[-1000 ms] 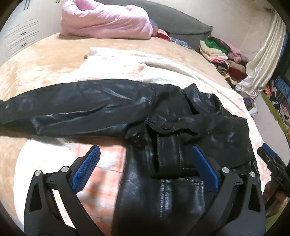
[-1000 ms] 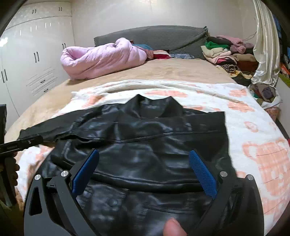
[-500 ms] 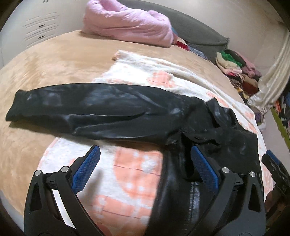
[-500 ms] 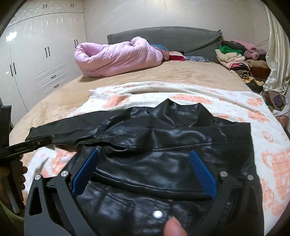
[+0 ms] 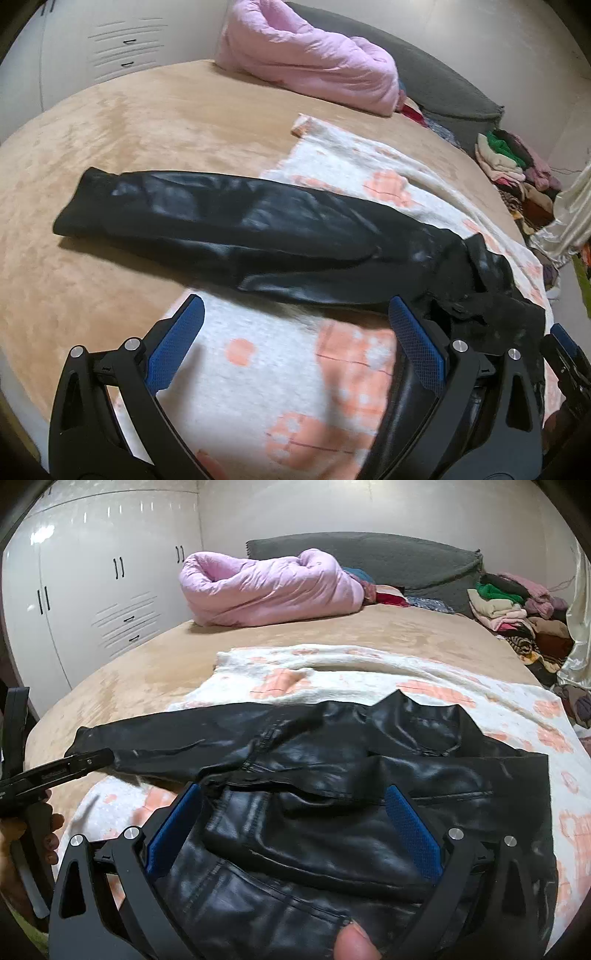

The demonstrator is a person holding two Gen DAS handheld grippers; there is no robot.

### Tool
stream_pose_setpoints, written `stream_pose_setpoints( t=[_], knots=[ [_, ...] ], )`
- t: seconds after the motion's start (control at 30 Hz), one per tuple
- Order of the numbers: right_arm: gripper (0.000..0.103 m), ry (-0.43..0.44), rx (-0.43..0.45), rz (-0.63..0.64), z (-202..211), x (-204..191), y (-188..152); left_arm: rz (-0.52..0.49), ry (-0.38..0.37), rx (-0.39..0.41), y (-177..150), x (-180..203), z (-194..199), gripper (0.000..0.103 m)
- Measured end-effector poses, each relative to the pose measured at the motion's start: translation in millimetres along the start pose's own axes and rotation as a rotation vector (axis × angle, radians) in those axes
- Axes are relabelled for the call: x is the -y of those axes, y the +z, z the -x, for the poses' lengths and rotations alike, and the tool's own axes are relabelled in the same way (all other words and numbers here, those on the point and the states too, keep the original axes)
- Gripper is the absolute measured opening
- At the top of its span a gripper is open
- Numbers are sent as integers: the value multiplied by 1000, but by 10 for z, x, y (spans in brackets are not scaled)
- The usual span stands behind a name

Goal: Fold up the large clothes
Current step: 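Grasp the other sleeve cuff with the left tool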

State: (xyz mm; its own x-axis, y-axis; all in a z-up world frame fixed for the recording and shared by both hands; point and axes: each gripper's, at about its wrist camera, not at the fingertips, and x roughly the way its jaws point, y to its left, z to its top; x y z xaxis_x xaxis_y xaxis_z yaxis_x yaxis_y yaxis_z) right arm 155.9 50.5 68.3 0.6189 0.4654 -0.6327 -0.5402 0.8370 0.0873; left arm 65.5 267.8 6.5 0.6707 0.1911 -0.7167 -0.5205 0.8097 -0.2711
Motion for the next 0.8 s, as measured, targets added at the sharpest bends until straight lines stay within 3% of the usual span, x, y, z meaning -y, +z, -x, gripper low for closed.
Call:
stream_pose_setpoints(
  t=[0.8],
  knots=[
    [99,119,-35,118,-431,-850,115,164,76,-18,99,-647,-178,93]
  ],
)
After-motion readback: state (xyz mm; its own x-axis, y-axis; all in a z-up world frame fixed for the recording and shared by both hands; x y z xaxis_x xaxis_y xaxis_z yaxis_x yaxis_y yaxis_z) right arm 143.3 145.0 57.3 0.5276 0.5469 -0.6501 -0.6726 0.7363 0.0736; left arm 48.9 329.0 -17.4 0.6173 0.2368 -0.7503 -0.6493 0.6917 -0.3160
